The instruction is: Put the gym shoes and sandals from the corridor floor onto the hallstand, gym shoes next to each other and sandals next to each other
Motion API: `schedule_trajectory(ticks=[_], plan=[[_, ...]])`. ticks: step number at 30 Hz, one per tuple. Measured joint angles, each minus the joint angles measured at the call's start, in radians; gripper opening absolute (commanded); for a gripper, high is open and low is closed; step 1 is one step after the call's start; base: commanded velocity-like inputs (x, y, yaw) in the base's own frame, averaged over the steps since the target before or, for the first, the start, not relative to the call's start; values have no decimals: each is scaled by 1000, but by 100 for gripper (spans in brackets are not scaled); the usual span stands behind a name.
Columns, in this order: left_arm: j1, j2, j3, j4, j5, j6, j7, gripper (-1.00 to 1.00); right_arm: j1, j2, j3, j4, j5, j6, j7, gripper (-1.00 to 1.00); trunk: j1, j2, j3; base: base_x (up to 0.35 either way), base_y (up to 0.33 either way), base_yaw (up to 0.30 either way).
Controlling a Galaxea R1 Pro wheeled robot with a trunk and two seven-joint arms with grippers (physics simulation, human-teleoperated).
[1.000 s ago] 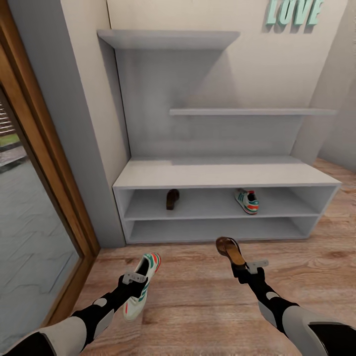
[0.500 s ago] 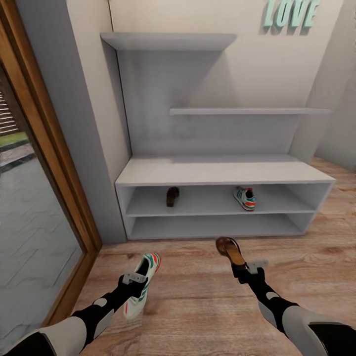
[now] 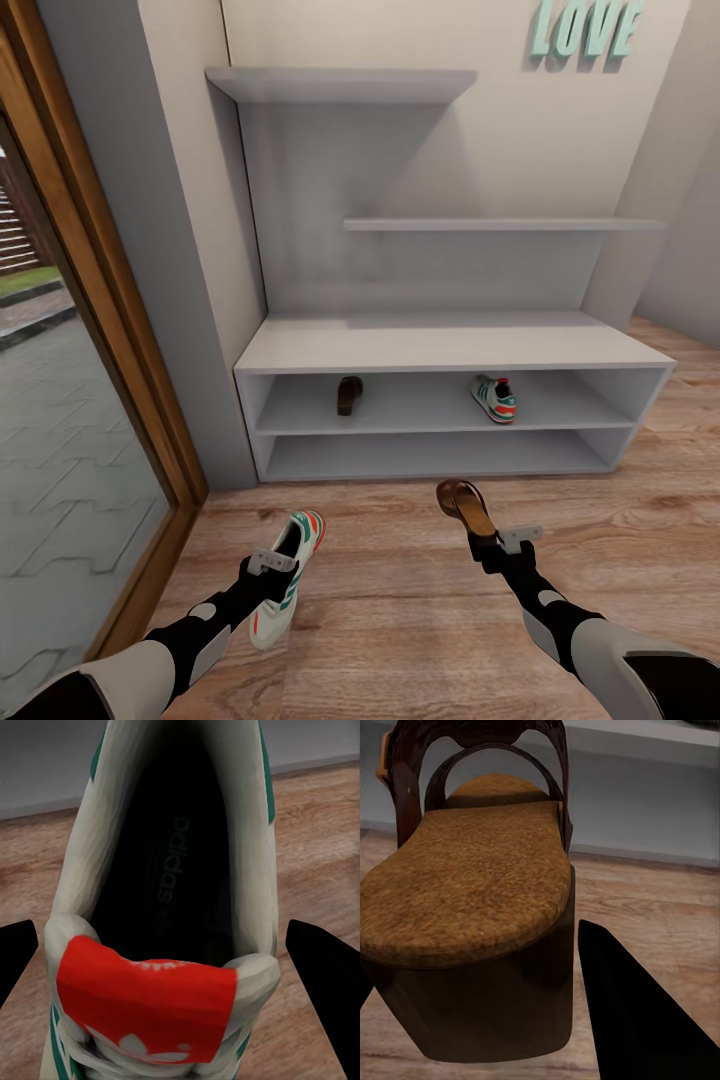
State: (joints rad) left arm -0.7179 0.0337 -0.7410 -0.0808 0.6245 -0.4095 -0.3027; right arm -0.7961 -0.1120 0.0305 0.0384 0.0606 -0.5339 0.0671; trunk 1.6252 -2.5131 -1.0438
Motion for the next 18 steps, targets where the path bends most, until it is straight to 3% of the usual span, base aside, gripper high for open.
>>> schedule_trajectory(ticks=[10, 11, 13, 14, 18], plan=[[0, 0, 0, 1, 0, -1, 0, -100, 0, 0, 0, -3, -1, 1, -3, -100, 0, 0, 0, -1, 0, 0], [0, 0, 0, 19, 4, -1, 2, -100, -18, 36, -4, -92, -6, 181, -148, -100, 0, 0, 0, 0, 0, 0], [0, 0, 1, 25, 6, -1, 4, -100, -41, 65, 3, -379, 0, 333, -222, -100, 0, 0, 0, 0, 0, 0], [0, 0, 1, 26, 6, -1, 4, -100, -43, 69, 3, -471, 2, 358, -233, -100, 0, 0, 0, 0, 0, 0], [0, 1, 2, 37, 7, -1, 6, -100, -47, 83, 2, -536, 2, 421, -259, -100, 0, 0, 0, 0, 0, 0]])
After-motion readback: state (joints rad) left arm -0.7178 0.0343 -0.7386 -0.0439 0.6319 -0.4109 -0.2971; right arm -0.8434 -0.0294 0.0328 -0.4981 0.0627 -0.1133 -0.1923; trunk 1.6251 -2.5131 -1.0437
